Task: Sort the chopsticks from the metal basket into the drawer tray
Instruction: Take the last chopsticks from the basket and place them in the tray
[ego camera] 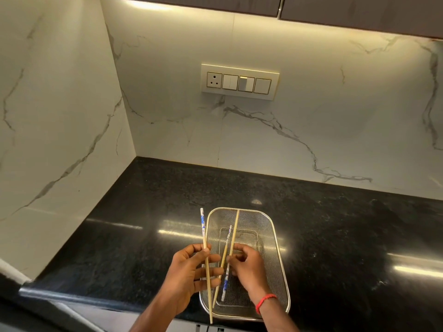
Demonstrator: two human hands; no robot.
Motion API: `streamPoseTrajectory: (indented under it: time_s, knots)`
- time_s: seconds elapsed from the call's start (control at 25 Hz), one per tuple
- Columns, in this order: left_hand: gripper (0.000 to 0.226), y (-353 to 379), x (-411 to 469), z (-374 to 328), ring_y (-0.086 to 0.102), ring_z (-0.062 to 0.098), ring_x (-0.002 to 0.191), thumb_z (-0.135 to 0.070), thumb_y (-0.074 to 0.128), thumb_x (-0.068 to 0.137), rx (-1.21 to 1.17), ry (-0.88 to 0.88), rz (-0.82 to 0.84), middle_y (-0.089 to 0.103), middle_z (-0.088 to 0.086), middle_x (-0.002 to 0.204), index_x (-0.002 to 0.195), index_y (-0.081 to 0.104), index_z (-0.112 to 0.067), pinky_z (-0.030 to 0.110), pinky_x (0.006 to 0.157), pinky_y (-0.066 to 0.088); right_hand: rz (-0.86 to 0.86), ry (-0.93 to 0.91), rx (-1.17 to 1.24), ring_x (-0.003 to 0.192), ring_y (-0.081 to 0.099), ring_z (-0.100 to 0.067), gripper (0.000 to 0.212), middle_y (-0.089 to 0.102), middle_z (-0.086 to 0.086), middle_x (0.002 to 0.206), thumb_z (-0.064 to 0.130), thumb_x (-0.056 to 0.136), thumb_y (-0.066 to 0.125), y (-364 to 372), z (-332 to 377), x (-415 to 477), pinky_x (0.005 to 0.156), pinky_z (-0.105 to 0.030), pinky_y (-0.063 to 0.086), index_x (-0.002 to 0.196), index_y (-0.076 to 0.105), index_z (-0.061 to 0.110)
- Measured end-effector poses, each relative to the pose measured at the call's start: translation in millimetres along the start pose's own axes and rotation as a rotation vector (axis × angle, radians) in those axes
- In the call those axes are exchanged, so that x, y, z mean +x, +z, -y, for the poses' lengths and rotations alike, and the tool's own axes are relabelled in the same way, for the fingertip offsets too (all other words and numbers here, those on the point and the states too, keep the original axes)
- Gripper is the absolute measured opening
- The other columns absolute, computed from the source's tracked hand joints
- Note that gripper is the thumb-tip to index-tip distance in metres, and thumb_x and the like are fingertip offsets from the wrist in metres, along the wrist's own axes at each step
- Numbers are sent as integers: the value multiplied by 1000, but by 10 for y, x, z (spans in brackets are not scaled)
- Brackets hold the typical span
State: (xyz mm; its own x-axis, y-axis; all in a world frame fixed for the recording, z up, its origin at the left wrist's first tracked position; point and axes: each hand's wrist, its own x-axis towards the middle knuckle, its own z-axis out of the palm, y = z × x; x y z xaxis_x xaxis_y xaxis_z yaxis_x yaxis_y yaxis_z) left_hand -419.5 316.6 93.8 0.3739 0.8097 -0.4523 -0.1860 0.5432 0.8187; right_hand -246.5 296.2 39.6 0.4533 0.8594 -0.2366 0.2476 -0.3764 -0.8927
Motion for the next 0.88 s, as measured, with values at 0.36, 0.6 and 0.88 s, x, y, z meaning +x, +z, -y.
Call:
streamPoseTrajectory:
  time_s: [0.36,0.6,0.88]
  knots:
    - [24,120,11,104,72,38,78,-16,48,103,5,-14,70,74,23,93,115,63,-1,55,72,61,-66,-626,-205,97,62,1,25,64,16,102,8,89,64,34,209,-318,81,-19,56,98,73,30]
    - [20,143,-19,143,70,38,76,-8,56,98,34,20,53,70,25,88,115,63,0,57,75,61,-147,-796,-311,97,62,0,26,71,13,101,21,94,54,6,193,-444,82,-15,51,113,66,33]
    - [24,73,-94,154,71,42,79,-4,57,95,-16,50,25,74,25,101,118,61,-4,56,70,62,10,-189,-528,77,64,-10,41,64,7,87,39,88,66,-53,-131,-148,63,-23,53,124,46,33]
